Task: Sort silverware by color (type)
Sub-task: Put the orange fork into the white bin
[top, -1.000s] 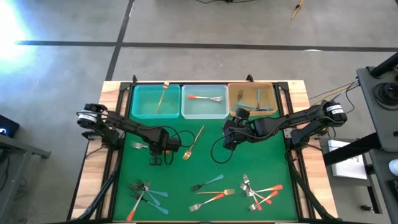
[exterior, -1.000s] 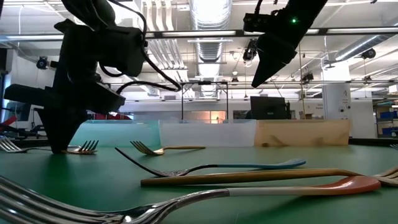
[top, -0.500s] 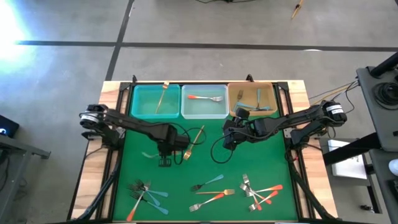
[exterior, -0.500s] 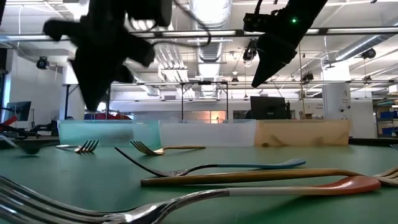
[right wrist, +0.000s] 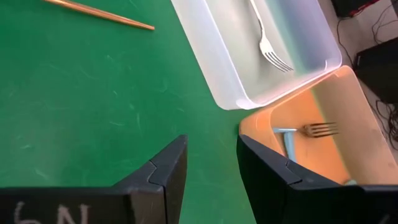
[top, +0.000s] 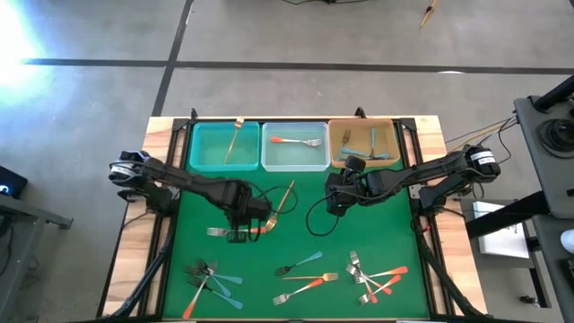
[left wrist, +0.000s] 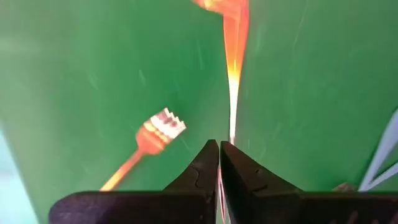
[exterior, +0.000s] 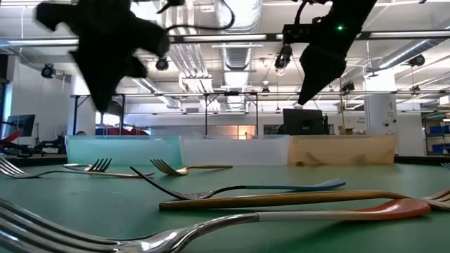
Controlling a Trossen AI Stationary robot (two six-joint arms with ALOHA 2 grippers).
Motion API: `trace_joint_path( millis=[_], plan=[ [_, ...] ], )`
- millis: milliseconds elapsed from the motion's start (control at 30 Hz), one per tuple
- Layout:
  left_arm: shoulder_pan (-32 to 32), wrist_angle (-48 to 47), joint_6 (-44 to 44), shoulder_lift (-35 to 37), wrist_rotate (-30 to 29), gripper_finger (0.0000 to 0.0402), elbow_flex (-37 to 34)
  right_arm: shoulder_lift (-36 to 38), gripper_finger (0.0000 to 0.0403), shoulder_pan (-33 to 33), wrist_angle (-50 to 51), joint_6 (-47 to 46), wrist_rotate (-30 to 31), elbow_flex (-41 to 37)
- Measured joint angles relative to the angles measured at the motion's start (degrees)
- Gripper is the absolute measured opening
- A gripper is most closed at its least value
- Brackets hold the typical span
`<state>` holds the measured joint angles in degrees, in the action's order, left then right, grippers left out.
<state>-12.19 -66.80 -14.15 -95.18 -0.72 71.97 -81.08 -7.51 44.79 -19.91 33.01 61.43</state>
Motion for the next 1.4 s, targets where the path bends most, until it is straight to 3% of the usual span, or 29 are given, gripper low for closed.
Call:
trace_joint_path(
  millis=[133, 433, 833, 967, 1067, 1400],
  plan=[
    [-1.2, 2.7, -1.3, -0.1, 1.0, 0.0, -6.1, 0.0, 0.0132, 0.0, -0.1, 0.4, 0.0, 0.0],
    [-1.5, 17.0, -1.7, -0.4, 11.6, 0.0003, -15.1, 0.0, 0.0132, 0.0, -0.2, 0.2, 0.0, 0.0],
    [-1.5, 17.8, -1.4, -0.4, 11.6, 0.0082, -14.6, 0.0, 0.0132, 0.0, -0.5, 1.0, 0.1, 0.0],
    [-1.5, 18.6, -0.9, -0.4, 8.9, 0.0103, -14.6, 0.0, 0.0132, 0.0, -0.6, 1.0, 0.0, 0.0],
    [-1.5, 19.1, -1.0, -0.4, 5.6, 0.0112, -14.7, 0.0, 0.0132, 0.0, -0.6, 0.9, 0.0, 0.0],
    [-1.5, 20.9, -1.4, -2.8, 3.8, 0.0116, -15.2, 0.1, 0.0132, 0.0, -0.8, 0.9, 0.0, 0.0]
  ],
)
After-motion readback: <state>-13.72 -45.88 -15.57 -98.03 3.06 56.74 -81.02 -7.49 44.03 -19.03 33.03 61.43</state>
